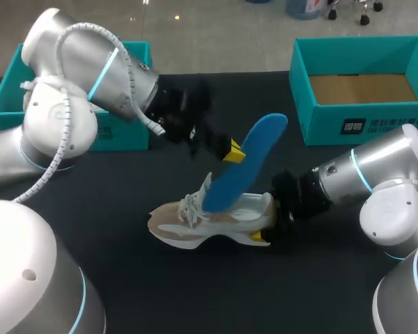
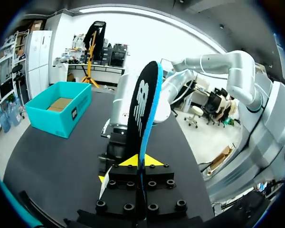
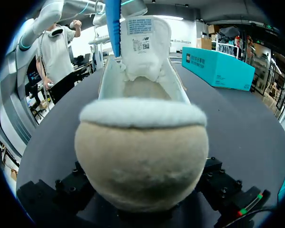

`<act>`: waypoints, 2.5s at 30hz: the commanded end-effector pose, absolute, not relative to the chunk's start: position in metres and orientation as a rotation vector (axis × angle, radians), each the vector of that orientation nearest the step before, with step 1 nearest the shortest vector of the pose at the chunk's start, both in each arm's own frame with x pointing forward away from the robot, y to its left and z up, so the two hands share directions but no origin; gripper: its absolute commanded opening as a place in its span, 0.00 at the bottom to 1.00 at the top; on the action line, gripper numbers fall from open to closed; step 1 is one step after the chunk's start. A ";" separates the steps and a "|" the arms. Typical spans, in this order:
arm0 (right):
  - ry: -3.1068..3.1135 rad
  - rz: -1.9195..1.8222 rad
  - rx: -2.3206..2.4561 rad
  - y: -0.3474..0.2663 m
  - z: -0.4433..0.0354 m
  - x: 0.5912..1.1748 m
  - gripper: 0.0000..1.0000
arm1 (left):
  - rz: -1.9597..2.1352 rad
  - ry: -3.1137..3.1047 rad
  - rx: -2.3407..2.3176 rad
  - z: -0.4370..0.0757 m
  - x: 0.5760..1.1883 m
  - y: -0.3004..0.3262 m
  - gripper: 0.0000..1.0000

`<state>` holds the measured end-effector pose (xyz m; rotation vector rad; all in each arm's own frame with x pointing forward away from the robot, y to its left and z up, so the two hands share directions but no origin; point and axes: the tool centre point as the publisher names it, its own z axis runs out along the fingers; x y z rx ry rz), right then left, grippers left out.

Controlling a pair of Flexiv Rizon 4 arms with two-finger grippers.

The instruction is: Take the shoe out of the shoebox, open the shoe tongue, remove and reinsert the insole, then place the shoe into the shoebox

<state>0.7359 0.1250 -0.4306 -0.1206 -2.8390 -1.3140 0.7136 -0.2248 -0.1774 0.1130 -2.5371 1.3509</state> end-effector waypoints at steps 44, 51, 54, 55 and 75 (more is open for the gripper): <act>-2.842 -1.308 -0.123 0.126 -0.436 0.735 0.00 | 1.498 -1.726 0.472 -0.031 0.654 -0.202 0.00; -2.842 -1.308 -0.123 0.126 -0.436 0.735 0.00 | 1.527 -1.703 0.453 -0.011 0.641 -0.191 0.00; -2.842 -1.308 -0.123 0.126 -0.436 0.735 0.00 | 1.598 -1.680 0.467 -0.005 0.640 -0.188 0.00; -2.842 -1.308 -0.123 0.126 -0.436 0.735 0.00 | 1.628 -1.658 0.465 -0.003 0.639 -0.187 0.00; -2.842 -1.308 -0.123 0.126 -0.436 0.735 0.00 | 1.752 -1.561 0.420 0.034 0.634 -0.183 0.00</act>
